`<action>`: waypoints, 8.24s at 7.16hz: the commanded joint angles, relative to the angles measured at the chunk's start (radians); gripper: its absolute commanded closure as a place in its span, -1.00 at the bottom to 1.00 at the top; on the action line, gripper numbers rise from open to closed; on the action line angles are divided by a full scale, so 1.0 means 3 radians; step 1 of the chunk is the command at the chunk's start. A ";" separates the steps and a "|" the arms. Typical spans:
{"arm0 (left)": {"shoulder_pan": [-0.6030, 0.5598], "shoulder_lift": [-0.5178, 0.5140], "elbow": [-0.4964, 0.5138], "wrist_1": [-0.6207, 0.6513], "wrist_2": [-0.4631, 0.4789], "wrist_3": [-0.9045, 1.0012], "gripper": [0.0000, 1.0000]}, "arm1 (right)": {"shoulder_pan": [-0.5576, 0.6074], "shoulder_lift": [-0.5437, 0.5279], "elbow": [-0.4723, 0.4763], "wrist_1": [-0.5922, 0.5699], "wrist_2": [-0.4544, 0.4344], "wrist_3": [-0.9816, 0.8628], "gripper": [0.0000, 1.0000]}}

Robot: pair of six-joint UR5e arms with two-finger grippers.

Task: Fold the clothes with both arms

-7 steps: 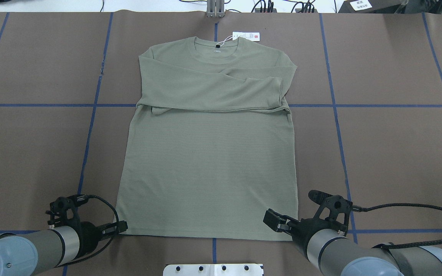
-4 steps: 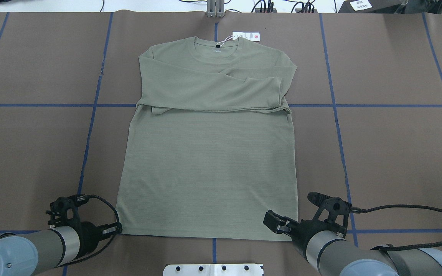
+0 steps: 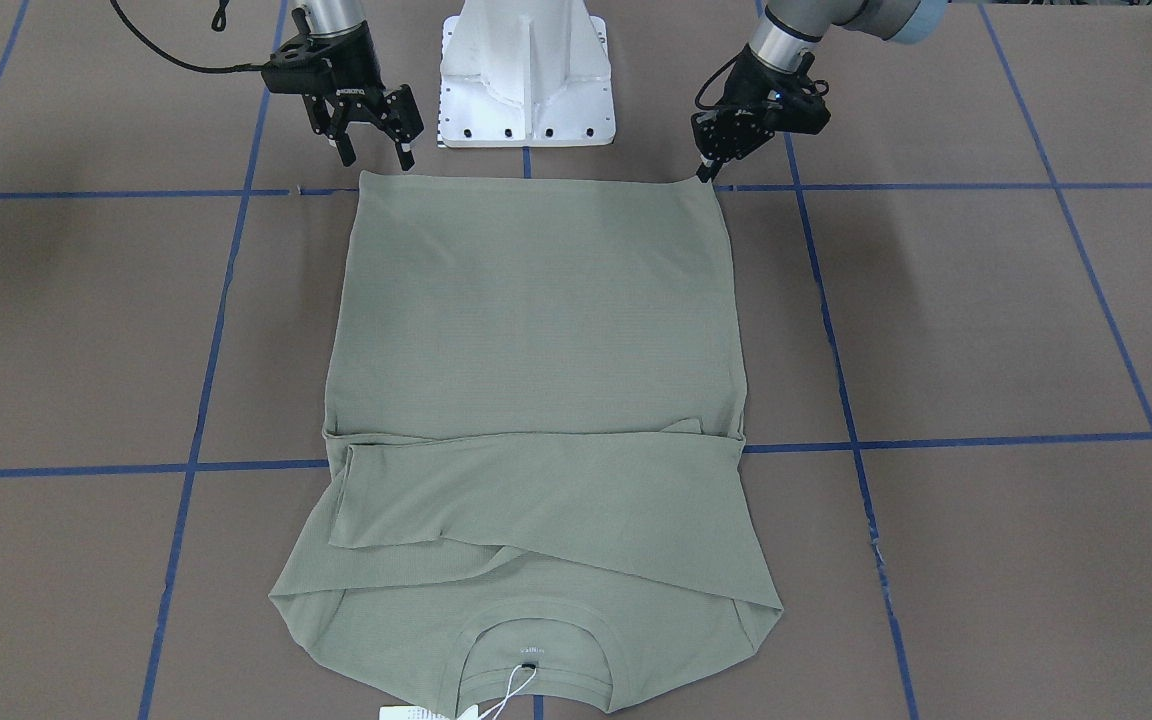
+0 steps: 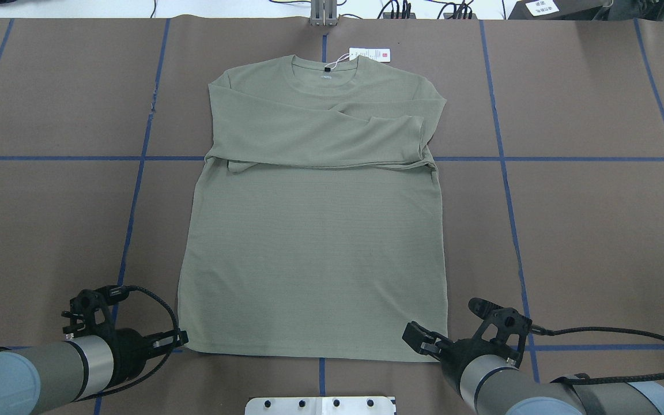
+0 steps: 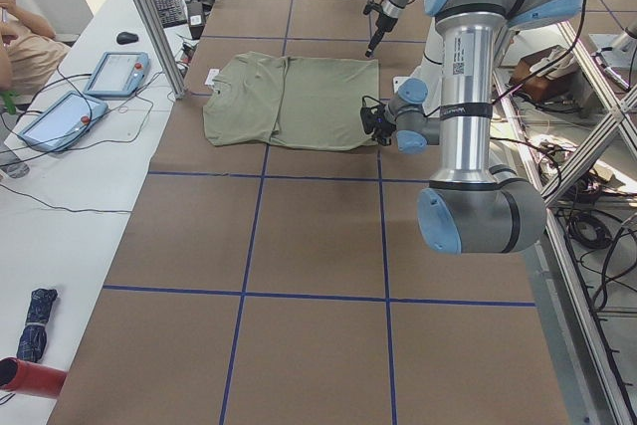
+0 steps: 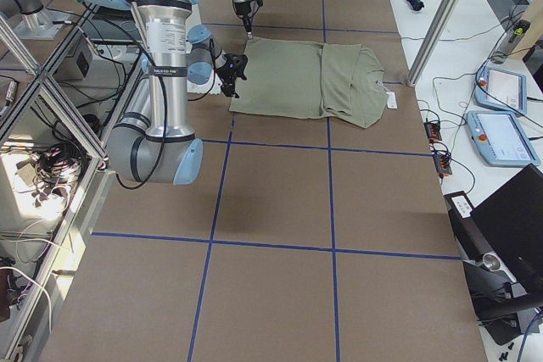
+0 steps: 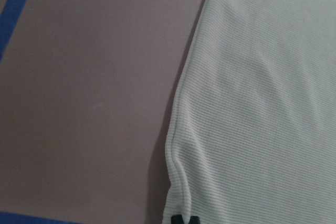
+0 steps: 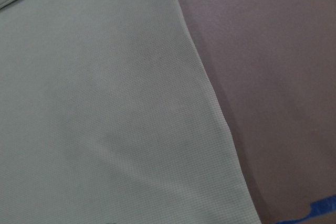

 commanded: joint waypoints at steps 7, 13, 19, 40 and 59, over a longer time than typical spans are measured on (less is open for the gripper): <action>-0.0003 -0.0029 -0.0062 -0.0004 -0.0011 -0.0001 1.00 | -0.0301 -0.0071 -0.0283 0.0004 -0.0425 0.0194 -0.61; -0.0003 -0.0019 -0.0062 -0.0004 -0.0006 -0.0006 1.00 | -0.0337 -0.0036 -0.0329 0.0009 -0.0430 0.0296 1.00; -0.0003 0.0058 -0.1601 0.1197 -0.0606 0.0005 1.00 | -0.0469 -0.0230 0.1603 -0.1653 0.0110 0.0255 1.00; -0.2268 -0.1834 0.1558 0.0855 -0.1085 0.2270 1.00 | 0.2633 0.2132 -0.2293 -0.0288 0.1773 -0.2510 1.00; -0.0908 -0.0607 0.0904 -0.0291 -0.0589 0.0705 -0.13 | 0.2685 0.1892 -0.2017 -0.0257 0.2198 -0.3130 -1.00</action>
